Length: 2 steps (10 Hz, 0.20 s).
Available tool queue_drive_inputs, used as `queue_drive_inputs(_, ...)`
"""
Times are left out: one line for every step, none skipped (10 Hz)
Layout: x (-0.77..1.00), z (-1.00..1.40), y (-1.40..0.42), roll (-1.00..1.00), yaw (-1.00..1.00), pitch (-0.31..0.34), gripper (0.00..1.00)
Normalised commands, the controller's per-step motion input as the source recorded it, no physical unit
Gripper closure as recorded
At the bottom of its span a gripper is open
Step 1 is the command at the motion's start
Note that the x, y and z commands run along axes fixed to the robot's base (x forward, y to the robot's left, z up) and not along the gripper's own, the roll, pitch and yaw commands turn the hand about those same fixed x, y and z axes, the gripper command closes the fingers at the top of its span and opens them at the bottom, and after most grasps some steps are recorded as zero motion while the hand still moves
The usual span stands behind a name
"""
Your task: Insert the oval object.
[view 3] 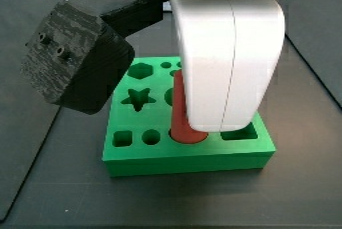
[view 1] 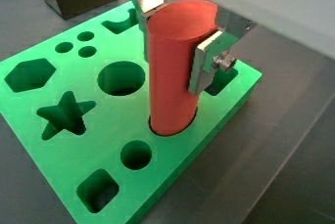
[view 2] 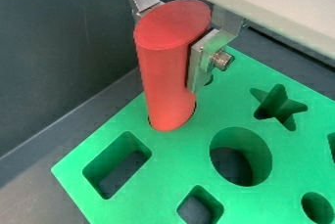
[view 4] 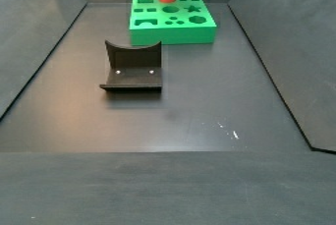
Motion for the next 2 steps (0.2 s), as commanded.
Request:
queue_drive_inputs(0.1, -0.07, 0.0, 0.08, -0.15, 0.069, 1.0)
queue_drive_inputs(0.0, 0.0, 0.0, 0.0, 0.0, 0.0, 1.0)
